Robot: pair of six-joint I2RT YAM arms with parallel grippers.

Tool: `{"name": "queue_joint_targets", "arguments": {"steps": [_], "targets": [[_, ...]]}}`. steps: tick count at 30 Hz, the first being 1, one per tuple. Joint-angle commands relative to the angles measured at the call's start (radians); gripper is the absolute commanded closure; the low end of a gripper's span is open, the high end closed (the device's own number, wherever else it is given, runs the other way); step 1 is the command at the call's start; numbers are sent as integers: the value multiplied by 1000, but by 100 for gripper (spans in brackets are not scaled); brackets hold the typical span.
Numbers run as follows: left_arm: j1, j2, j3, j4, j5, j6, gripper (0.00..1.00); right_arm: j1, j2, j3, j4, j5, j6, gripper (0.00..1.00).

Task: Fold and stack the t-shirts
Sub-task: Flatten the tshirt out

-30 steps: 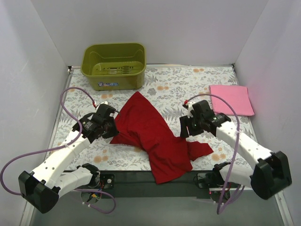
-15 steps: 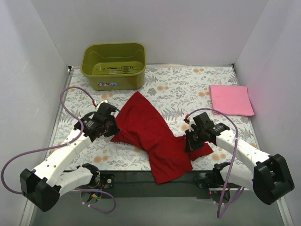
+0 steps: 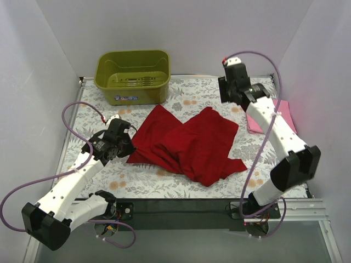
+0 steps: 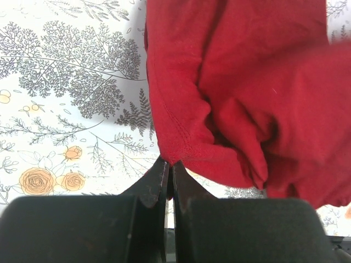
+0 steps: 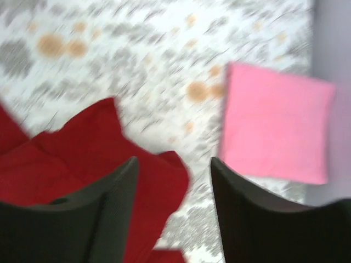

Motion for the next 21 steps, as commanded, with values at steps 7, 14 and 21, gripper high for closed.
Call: {"name": "queue_joint_targets", "arguments": {"steps": [7, 14, 21], "targets": [[10, -21, -17, 47, 23, 12, 100, -34, -5, -26, -57, -217, 12, 38], [8, -19, -18, 65, 43, 22, 100, -33, -329, -634, 4, -455, 97, 37], [10, -32, -57, 74, 53, -4, 100, -51, -353, -789, 167, -448, 174, 41]]}}
